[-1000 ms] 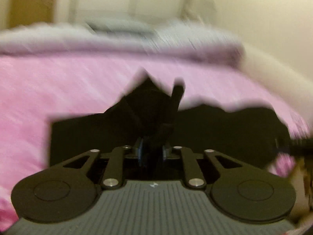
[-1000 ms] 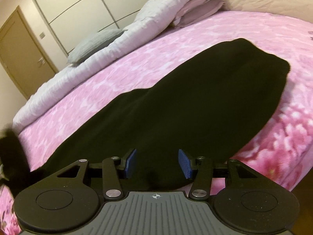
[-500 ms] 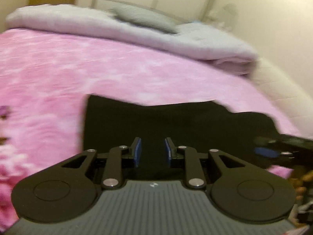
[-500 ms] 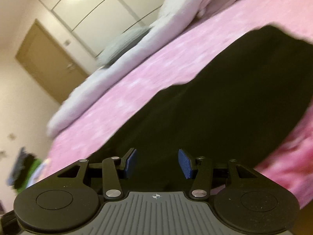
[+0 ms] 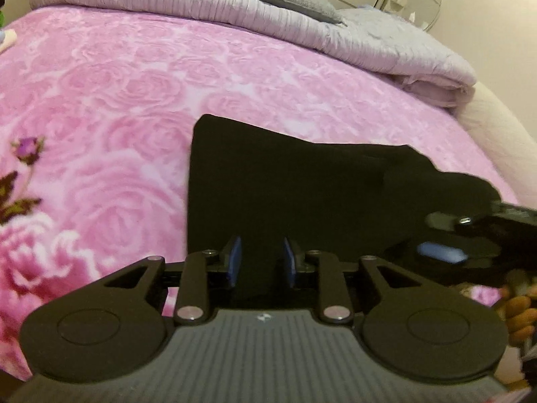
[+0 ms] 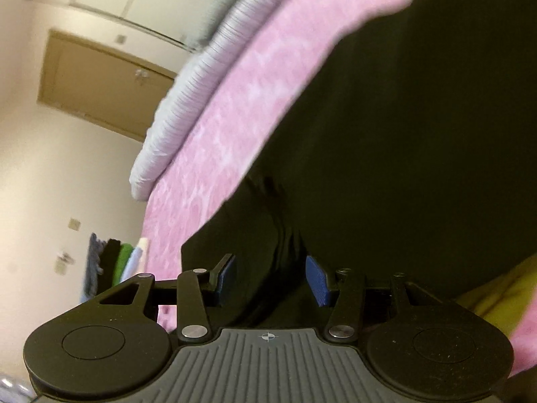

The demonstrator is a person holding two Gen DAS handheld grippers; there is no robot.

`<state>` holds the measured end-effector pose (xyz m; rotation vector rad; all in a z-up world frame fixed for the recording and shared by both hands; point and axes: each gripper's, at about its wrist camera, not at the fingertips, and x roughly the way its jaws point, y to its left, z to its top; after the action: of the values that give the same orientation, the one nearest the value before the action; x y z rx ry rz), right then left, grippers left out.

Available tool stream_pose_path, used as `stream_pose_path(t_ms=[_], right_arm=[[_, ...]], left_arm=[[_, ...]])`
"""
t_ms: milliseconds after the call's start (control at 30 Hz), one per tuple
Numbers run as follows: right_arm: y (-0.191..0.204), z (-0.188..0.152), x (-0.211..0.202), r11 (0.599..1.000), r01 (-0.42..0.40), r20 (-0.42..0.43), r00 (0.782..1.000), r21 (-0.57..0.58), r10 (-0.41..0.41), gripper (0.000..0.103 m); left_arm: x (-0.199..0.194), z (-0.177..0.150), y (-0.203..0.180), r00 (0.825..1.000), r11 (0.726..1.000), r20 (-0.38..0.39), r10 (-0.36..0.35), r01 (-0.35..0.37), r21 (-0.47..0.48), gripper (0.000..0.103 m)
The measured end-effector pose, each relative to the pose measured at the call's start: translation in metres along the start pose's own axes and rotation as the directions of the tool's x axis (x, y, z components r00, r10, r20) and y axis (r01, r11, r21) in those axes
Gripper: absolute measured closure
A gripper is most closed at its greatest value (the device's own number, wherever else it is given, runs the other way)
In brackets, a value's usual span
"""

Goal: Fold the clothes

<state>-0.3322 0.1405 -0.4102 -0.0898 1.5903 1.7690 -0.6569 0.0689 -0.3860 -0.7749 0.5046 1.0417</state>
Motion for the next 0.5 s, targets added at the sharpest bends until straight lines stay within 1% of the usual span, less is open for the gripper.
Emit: stream_pose_path(t_ms=[67, 133, 267, 300, 333, 367, 433, 500], right_arm=[[-0.003, 0.005, 0.011, 0.999, 0.014, -0.015, 1.000, 0.030, -0.013, 0.053], [-0.002, 0.010, 0.021, 1.000, 0.002, -0.015, 1.000, 0.028, -0.002, 0.053], [0.009, 0.008, 0.025, 0.997, 0.002, 0.037, 0.999, -0.080, 0.001, 0.053], [0.011, 0.007, 0.026, 0.994, 0.003, 0.051, 0.999, -0.109, 0.002, 0.061], [0.014, 0.006, 0.026, 0.990, 0.005, 0.065, 0.998, -0.138, 0.004, 0.091], [0.017, 0.005, 0.027, 0.986, 0.008, 0.079, 0.997, -0.167, 0.005, 0.094], [0.022, 0.003, 0.028, 0.974, 0.014, 0.107, 0.994, -0.224, 0.010, 0.095], [0.028, 0.001, 0.029, 0.960, 0.022, 0.134, 0.991, -0.280, 0.016, 0.096]], left_arm=[[0.001, 0.000, 0.004, 1.000, 1.000, 0.000, -0.014, 0.014, -0.020, 0.081], [0.002, 0.000, 0.008, 1.000, 0.999, 0.002, -0.021, 0.021, -0.037, 0.081], [0.004, 0.004, 0.012, 1.000, 0.999, 0.009, -0.022, 0.022, -0.049, 0.081], [0.004, 0.005, 0.012, 1.000, 0.999, 0.010, -0.021, 0.021, -0.049, 0.081], [0.004, 0.006, 0.013, 1.000, 0.999, 0.008, -0.017, 0.017, -0.048, 0.081], [0.004, 0.008, 0.012, 1.000, 0.999, 0.008, -0.013, 0.014, -0.047, 0.081], [0.003, 0.011, 0.011, 1.000, 0.999, 0.006, -0.017, 0.017, -0.046, 0.081], [0.004, 0.016, 0.007, 0.999, 0.998, 0.001, -0.036, 0.036, -0.049, 0.081]])
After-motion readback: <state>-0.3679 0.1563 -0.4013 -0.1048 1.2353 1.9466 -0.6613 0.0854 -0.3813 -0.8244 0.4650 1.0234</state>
